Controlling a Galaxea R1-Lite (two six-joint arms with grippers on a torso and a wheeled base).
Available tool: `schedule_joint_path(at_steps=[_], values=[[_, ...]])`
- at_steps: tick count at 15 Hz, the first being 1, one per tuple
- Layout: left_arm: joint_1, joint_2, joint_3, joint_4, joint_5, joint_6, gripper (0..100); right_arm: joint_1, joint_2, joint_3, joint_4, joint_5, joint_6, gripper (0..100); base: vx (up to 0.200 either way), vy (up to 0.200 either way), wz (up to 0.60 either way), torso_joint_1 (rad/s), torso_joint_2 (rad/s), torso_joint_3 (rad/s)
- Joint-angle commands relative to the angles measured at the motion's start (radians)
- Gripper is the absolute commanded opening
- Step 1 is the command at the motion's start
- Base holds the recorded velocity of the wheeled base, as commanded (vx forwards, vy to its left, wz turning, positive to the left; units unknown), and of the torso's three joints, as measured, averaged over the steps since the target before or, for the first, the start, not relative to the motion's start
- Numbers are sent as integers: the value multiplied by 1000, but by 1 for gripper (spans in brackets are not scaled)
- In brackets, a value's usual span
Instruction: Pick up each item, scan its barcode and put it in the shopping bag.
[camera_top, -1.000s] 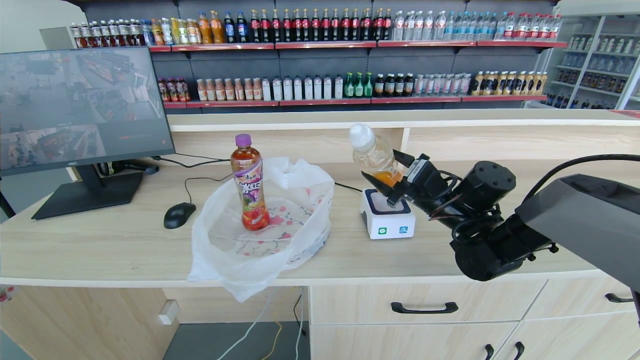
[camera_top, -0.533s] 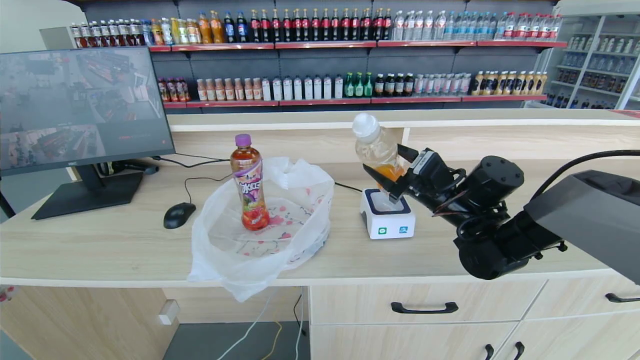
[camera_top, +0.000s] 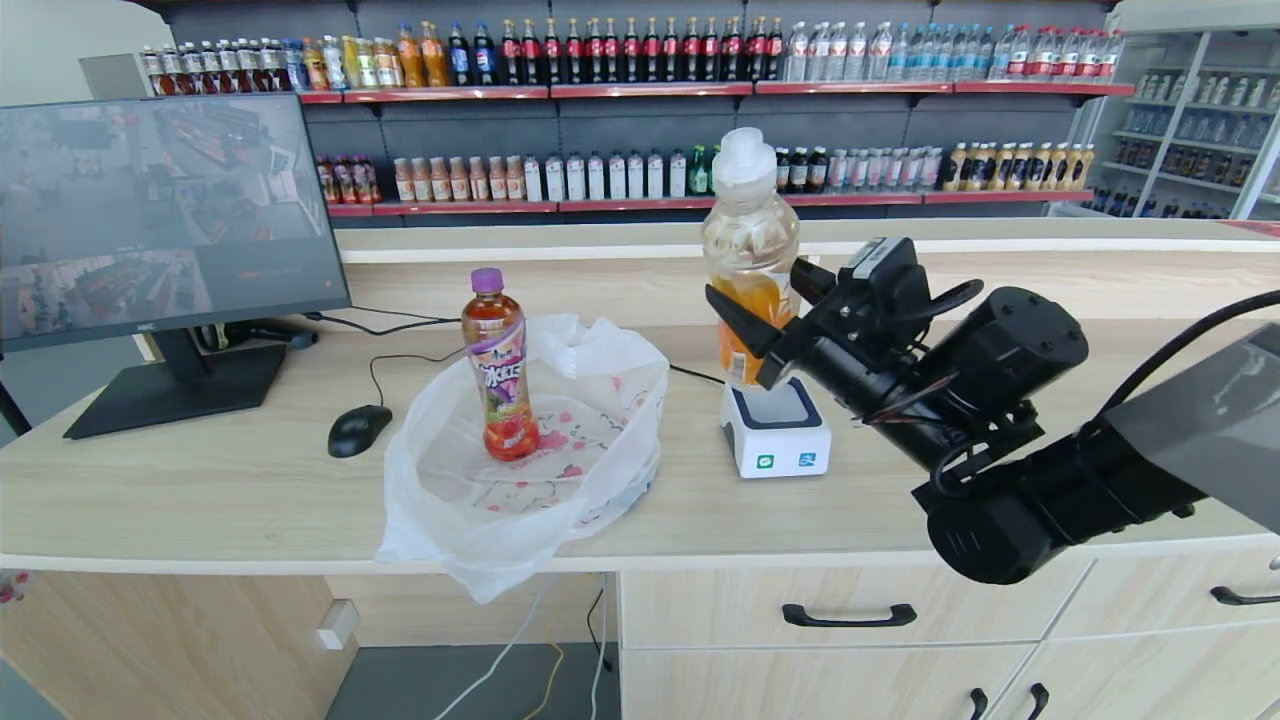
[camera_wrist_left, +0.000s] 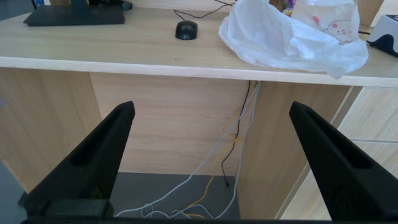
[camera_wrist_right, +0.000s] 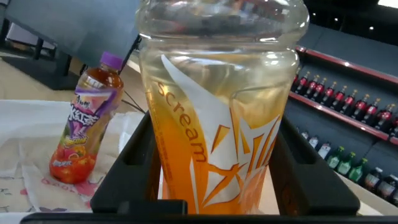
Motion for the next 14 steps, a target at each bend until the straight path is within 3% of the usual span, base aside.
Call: schedule_joint_path(at_steps=[1, 6, 9, 11, 14], values=[[0, 0, 0, 0, 1, 0, 100, 7, -110, 117, 0, -46, 61, 0, 0, 0, 0, 0, 0, 0], [0, 0, 0, 0, 1, 0, 100, 21, -332, 424, 0, -246, 179, 0, 0, 0, 0, 0, 0, 0], [0, 0, 0, 0, 0, 0, 100, 27, -366, 429, 0, -312, 213, 0, 0, 0, 0, 0, 0, 0], [0, 0, 0, 0, 0, 4, 100, 59, -395, 530, 0, -321, 215, 0, 0, 0, 0, 0, 0, 0], [0, 0, 0, 0, 1, 1, 100, 0, -392, 519, 0, -322, 221, 0, 0, 0, 0, 0, 0, 0]])
